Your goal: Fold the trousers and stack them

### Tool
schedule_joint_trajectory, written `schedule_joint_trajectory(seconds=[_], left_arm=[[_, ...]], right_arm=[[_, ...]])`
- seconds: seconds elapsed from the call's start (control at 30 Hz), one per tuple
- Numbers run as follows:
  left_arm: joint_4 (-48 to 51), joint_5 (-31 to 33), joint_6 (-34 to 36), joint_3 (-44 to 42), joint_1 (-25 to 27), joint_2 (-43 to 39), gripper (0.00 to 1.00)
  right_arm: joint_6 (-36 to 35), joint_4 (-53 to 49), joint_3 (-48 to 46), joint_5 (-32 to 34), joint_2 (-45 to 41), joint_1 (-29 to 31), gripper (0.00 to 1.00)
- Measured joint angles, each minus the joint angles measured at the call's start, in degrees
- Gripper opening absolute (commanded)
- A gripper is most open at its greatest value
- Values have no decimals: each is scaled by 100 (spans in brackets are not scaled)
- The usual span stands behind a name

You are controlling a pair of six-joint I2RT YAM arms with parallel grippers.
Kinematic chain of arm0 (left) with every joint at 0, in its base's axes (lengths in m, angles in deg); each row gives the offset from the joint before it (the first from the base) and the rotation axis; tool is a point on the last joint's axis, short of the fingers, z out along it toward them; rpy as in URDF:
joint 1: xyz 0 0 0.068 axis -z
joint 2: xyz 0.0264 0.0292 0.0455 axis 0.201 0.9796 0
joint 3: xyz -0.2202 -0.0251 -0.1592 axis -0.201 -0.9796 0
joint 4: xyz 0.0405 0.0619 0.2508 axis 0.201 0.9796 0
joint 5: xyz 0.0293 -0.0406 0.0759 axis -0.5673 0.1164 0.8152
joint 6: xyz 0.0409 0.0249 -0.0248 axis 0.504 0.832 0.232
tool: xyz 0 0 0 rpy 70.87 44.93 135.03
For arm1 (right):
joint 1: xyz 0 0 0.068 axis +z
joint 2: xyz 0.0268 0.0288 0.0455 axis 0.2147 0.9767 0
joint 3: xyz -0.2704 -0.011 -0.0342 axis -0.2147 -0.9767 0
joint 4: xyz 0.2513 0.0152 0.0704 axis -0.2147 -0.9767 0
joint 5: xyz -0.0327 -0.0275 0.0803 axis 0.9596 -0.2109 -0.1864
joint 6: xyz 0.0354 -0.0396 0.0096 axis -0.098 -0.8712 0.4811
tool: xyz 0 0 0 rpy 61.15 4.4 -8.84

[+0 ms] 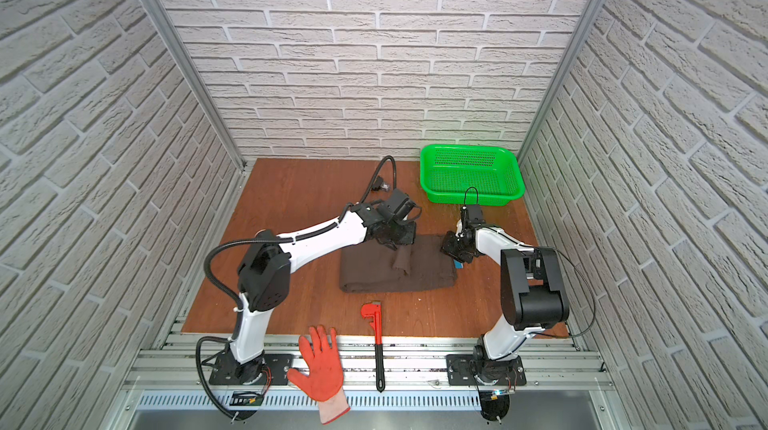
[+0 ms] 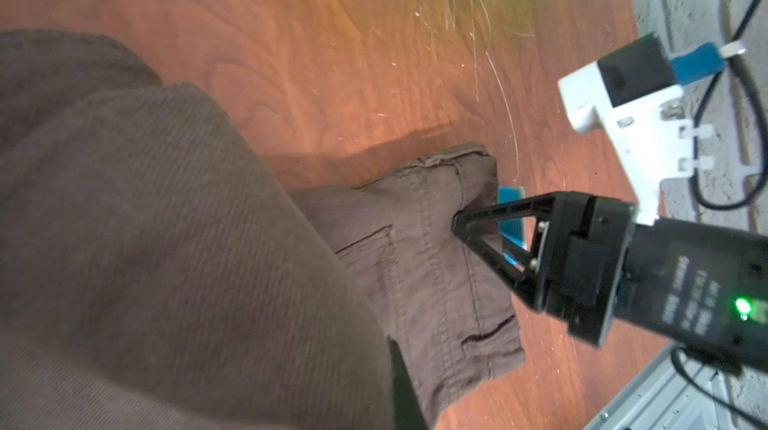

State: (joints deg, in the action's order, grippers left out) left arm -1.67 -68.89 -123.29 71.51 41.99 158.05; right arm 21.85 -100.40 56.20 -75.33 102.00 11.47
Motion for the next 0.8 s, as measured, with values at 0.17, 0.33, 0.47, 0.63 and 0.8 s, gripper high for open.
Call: schedule_joint_trajectory(seconds=[0.17, 0.33, 0.47, 0.63, 0.8], left_arm=[[260, 22, -44, 920, 205, 538, 0], [522, 20, -70, 1554, 323, 859, 0], [643, -17, -92, 1766, 343, 1062, 0], [750, -101, -114, 2065, 350, 1388, 0], [820, -170, -177, 2310, 358, 1644, 0]], right_arm=[[2, -4, 0, -9, 0, 0, 35], [4, -4, 0, -24, 0, 0, 35], [7, -4, 0, -28, 0, 0, 35], [22, -4, 2, -48, 2, 0, 35], [42, -48, 24, -52, 4, 0, 35]])
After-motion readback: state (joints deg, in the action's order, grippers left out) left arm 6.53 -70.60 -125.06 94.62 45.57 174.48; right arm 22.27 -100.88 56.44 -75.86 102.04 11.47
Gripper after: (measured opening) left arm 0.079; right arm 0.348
